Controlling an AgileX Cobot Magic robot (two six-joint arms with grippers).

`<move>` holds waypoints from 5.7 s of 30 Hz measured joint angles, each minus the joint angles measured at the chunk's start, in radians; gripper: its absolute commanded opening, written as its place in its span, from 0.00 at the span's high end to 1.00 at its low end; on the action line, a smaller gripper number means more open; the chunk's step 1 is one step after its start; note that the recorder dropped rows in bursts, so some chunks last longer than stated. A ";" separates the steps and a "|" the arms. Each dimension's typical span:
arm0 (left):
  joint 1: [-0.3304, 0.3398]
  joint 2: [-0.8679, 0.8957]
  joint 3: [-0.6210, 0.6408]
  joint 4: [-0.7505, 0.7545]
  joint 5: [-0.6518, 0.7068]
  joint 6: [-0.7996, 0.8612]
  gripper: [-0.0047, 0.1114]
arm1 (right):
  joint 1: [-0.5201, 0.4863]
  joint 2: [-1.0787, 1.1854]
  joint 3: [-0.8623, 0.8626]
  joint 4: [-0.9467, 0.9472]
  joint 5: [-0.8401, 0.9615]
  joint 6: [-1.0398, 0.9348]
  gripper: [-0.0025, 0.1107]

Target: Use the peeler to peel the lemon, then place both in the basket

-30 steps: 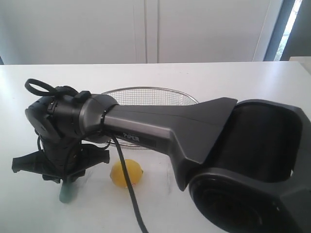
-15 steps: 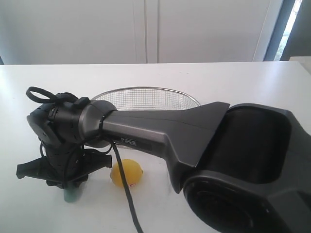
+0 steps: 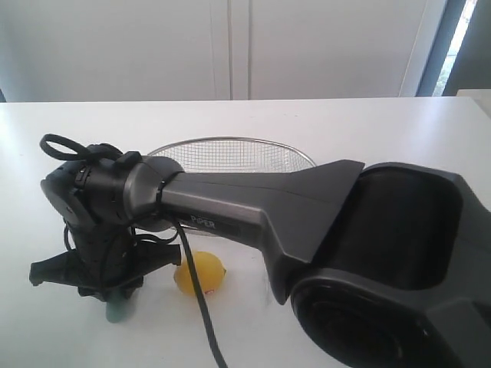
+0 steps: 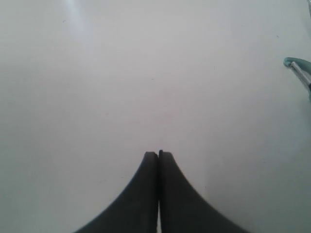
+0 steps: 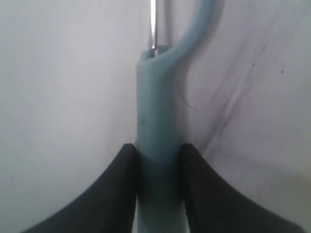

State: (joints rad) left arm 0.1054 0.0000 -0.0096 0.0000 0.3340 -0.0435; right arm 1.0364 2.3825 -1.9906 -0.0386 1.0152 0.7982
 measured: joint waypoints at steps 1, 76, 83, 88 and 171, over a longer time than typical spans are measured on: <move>0.000 0.000 0.000 0.000 0.000 0.000 0.96 | 0.000 -0.005 0.000 0.000 0.002 0.000 0.98; 0.000 -0.001 0.000 0.005 0.000 0.000 0.96 | -0.619 -1.001 1.003 0.227 -0.132 -0.573 0.98; 0.000 -0.001 0.000 0.000 0.000 0.000 0.96 | -0.624 -1.012 1.075 0.243 -0.170 -0.691 0.98; 0.000 -0.001 0.000 0.005 0.000 0.000 0.96 | -0.624 -1.012 1.121 0.262 -0.193 -0.752 0.98; 0.000 0.339 -0.597 -0.219 0.398 0.118 0.96 | -0.624 -1.012 1.127 0.401 -0.252 -0.785 0.98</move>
State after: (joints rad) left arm 0.1054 0.3392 -0.6071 -0.2189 0.7316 0.0746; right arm 0.4127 1.3703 -0.8637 0.3627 0.7632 0.0135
